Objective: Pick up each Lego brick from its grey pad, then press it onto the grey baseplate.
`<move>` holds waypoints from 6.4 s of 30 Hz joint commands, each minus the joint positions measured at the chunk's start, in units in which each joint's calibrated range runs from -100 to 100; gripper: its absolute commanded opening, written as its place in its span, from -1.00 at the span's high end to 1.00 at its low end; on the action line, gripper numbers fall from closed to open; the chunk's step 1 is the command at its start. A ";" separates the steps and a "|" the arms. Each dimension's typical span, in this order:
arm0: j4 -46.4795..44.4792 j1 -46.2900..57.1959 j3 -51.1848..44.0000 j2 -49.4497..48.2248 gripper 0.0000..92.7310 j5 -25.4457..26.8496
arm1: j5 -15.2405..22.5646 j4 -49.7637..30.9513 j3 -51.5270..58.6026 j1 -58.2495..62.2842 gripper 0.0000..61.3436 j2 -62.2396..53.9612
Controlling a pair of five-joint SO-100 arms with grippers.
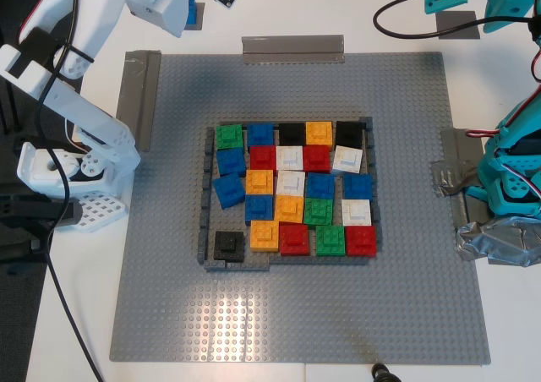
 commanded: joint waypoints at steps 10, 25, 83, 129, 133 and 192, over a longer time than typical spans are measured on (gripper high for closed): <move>0.31 3.40 -2.63 -2.43 1.00 0.22 | 6.84 -12.98 6.26 8.02 0.99 -3.51; -0.18 2.45 -2.00 -2.52 1.00 3.10 | 6.69 -13.07 -1.05 1.05 0.99 1.55; 0.31 2.96 -3.08 -2.52 1.00 4.47 | 6.45 -15.10 -43.85 -21.00 0.29 50.13; 0.15 2.96 -2.90 -2.52 1.00 4.47 | 9.28 -17.78 -46.83 -18.97 0.39 52.71; 0.15 2.96 -2.90 -2.52 1.00 4.47 | 9.13 -17.38 -47.19 -18.97 0.39 52.71; 0.31 2.67 -2.81 -2.52 1.00 4.42 | 2.49 2.31 -17.22 -6.42 0.99 10.31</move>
